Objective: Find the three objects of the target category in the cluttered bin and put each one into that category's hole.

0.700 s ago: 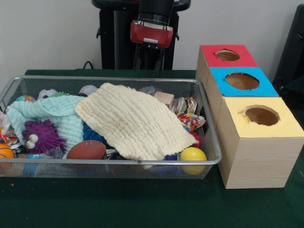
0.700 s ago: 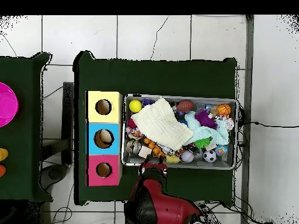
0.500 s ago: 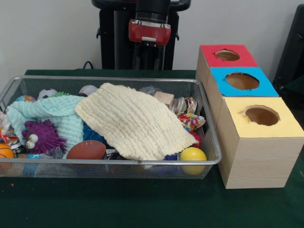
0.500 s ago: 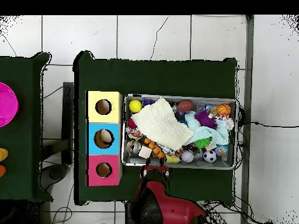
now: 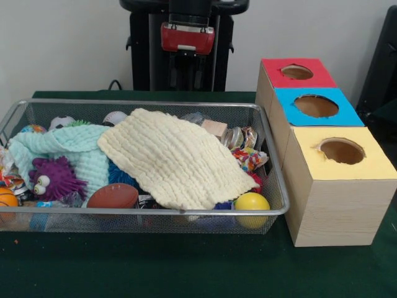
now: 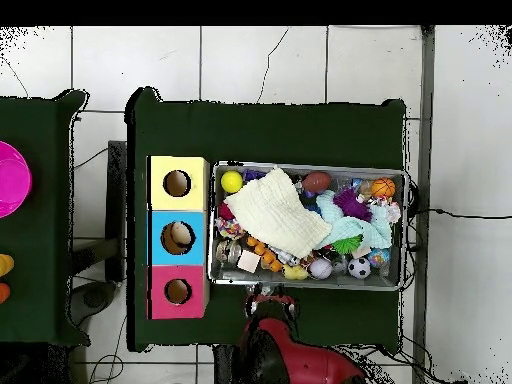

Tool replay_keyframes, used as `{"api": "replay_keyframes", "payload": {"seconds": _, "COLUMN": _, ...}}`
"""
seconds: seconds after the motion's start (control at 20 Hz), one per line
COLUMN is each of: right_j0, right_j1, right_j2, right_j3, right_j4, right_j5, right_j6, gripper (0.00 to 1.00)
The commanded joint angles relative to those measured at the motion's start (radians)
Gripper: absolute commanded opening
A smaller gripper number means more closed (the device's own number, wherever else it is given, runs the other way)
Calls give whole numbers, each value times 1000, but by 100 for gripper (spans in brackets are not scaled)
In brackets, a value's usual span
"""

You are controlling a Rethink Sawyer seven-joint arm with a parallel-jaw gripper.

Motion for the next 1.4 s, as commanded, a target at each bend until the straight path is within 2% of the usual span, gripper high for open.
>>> {"api": "replay_keyframes", "payload": {"seconds": 0.05, "right_j0": 1, "right_j1": 12, "right_j2": 89, "right_j3": -20, "right_j4": -35, "right_j5": 63, "right_j6": 154, "gripper": 100}}
{"api": "replay_keyframes", "payload": {"seconds": 1.4, "right_j0": 47, "right_j1": 118, "right_j2": 53, "right_j3": -64, "right_j4": -25, "right_j5": -51, "right_j6": 170, "gripper": 100}}
